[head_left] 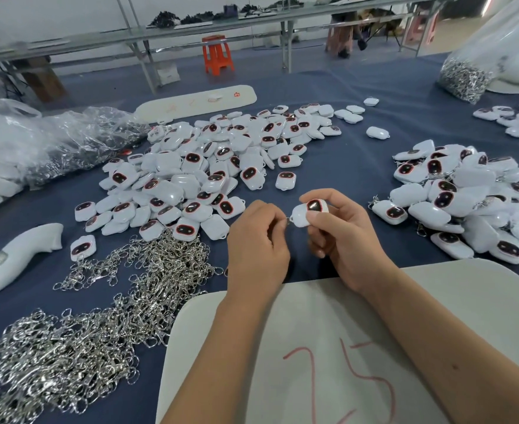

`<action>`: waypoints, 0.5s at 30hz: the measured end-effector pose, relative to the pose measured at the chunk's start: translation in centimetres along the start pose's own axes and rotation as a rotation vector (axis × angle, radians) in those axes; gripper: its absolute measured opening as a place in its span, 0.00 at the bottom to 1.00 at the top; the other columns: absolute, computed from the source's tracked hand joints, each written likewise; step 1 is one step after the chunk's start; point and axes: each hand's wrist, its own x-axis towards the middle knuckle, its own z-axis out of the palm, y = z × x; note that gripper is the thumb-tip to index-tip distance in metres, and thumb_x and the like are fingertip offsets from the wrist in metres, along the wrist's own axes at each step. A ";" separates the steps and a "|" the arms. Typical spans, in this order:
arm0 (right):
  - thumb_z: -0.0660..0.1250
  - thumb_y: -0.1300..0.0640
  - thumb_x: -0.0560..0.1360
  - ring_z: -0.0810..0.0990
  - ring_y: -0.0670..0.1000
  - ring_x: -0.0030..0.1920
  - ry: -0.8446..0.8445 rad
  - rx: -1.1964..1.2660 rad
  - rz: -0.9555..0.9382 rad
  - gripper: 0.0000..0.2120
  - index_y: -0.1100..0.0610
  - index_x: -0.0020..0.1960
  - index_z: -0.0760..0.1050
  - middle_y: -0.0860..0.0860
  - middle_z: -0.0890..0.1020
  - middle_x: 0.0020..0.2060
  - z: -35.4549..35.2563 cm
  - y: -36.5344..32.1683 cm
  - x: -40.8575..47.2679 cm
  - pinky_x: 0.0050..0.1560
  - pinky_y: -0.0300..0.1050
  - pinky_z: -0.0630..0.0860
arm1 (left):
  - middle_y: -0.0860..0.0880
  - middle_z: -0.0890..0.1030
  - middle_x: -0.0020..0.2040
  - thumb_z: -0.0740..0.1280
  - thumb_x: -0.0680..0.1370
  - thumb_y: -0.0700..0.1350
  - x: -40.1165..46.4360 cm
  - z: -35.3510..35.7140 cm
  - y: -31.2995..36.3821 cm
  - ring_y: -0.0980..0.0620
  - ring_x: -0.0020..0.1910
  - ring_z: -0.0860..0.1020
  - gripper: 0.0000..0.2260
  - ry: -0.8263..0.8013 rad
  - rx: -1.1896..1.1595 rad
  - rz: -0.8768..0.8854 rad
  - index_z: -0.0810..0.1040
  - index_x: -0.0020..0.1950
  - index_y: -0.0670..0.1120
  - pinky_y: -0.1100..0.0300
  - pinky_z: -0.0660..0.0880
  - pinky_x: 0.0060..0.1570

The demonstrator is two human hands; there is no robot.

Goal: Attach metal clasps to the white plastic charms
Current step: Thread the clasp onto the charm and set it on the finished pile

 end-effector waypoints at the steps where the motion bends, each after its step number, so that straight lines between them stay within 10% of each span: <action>1: 0.67 0.62 0.75 0.65 0.50 0.29 0.001 -0.001 -0.001 0.09 0.57 0.54 0.81 0.58 0.69 0.38 0.0 0.0 0.0 0.28 0.42 0.67 | 0.48 0.77 0.40 0.68 0.75 0.31 -0.1 0.1 0.1 0.47 0.39 0.74 0.06 -0.008 0.040 0.016 0.78 0.41 0.41 0.47 0.72 0.41; 8: 0.67 0.60 0.75 0.65 0.49 0.28 0.118 -0.017 -0.051 0.11 0.57 0.56 0.82 0.50 0.72 0.30 0.0 0.4 0.0 0.27 0.41 0.66 | 0.50 0.80 0.39 0.69 0.79 0.38 -0.2 0.8 0.2 0.49 0.39 0.78 0.06 0.005 -0.028 -0.139 0.79 0.42 0.44 0.46 0.75 0.45; 15: 0.65 0.54 0.74 0.73 0.50 0.32 0.656 -0.046 -0.176 0.10 0.51 0.55 0.80 0.50 0.78 0.35 -0.4 0.5 0.8 0.34 0.50 0.73 | 0.47 0.84 0.37 0.68 0.80 0.38 2.6 4.8 2.9 0.49 0.35 0.85 0.07 -0.124 -0.430 -0.491 0.82 0.42 0.43 0.50 0.84 0.43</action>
